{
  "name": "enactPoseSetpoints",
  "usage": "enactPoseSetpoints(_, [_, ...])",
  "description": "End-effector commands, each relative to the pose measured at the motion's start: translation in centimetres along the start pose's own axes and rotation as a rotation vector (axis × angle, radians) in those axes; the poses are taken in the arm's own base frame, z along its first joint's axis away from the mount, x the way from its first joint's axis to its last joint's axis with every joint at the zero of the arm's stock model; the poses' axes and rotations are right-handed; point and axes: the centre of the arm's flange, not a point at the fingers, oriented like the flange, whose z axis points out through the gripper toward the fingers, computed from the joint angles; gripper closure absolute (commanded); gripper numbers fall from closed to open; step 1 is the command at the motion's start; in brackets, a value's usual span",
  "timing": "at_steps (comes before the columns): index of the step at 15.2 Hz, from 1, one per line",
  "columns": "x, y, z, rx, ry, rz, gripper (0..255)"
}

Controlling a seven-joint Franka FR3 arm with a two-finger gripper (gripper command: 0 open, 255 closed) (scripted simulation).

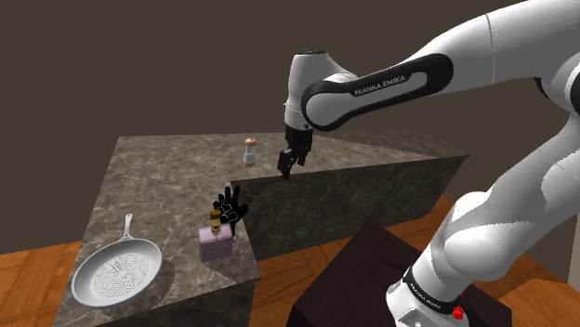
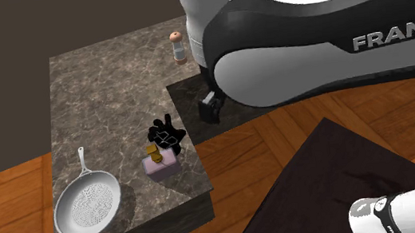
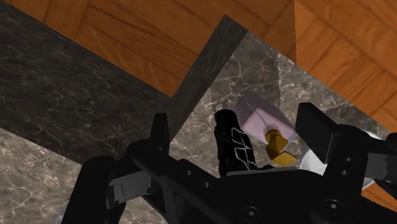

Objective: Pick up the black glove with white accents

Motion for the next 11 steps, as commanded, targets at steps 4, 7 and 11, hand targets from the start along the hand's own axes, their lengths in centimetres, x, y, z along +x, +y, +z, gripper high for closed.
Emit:
enactPoseSetpoints(4, [4.2,-1.5,5.2,-0.036,0.004,-0.024,0])
enactPoseSetpoints(7, [6.7,-2.4,8.2,-0.058,0.005,-0.039,0])
enactPoseSetpoints(11, [10.0,-3.6,12.3,-0.087,0.007,-0.058,0])
